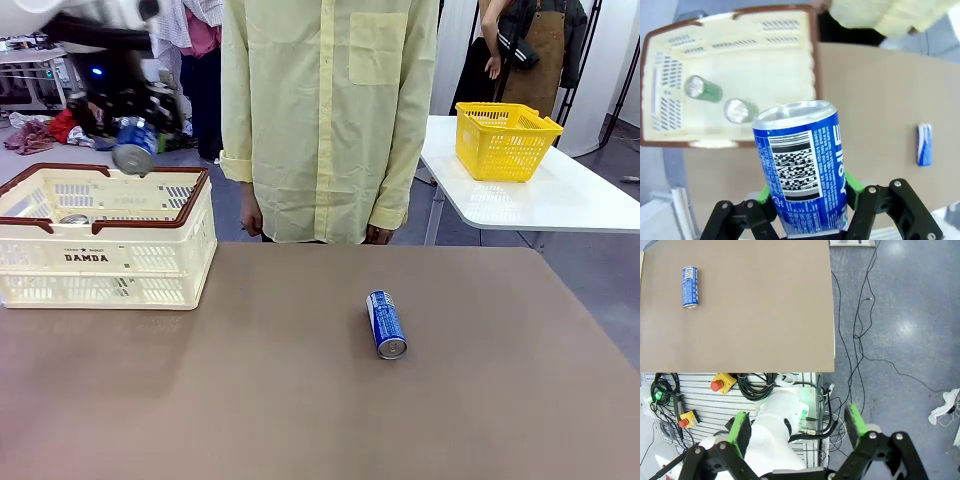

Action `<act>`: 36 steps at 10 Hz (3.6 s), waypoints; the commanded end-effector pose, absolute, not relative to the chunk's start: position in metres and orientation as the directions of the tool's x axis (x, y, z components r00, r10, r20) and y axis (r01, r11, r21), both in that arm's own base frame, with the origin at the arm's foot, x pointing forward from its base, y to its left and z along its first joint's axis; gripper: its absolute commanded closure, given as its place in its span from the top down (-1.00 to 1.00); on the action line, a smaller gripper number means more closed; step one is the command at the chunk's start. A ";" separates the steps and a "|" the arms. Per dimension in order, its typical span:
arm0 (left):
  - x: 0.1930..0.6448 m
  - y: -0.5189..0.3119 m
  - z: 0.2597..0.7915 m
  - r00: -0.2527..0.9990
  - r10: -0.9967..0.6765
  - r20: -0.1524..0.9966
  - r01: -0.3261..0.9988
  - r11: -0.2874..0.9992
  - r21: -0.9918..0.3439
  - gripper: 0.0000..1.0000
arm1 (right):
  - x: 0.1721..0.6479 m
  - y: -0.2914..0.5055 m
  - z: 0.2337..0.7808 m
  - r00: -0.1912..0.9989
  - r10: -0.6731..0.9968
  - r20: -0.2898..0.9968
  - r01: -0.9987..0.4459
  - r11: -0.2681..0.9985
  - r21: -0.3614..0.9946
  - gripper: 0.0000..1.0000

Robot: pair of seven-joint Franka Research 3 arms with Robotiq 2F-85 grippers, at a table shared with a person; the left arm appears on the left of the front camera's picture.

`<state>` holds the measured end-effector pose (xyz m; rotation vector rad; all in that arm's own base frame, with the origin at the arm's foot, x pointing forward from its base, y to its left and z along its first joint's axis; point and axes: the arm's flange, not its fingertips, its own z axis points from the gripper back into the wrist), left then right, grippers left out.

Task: Place the drinks into the Shopping basket.
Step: Pick up one drink and place it into the Shopping basket.

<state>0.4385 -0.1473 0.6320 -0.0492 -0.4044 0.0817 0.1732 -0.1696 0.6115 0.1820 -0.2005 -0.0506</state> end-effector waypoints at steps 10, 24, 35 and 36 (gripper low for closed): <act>0.518 -0.065 0.563 0.978 0.015 0.208 0.001 0.997 -0.077 -1.00 | 0.174 -0.168 0.612 0.978 -0.064 0.198 0.028 0.983 0.181 1.00; 0.620 -0.050 0.449 0.978 -0.140 0.152 0.151 0.986 -0.066 -1.00 | 0.174 -0.168 0.612 0.978 -0.064 0.198 0.028 0.983 0.181 1.00; 0.630 -0.059 0.403 0.993 -0.114 0.038 0.117 0.989 -0.093 -1.00 | 0.174 -0.168 0.612 0.978 -0.064 0.198 0.028 0.983 0.181 1.00; 0.630 -0.059 0.403 0.993 -0.112 0.041 0.115 0.989 -0.092 -1.00 | 0.174 -0.168 0.612 0.978 -0.064 0.198 0.028 0.983 0.181 1.00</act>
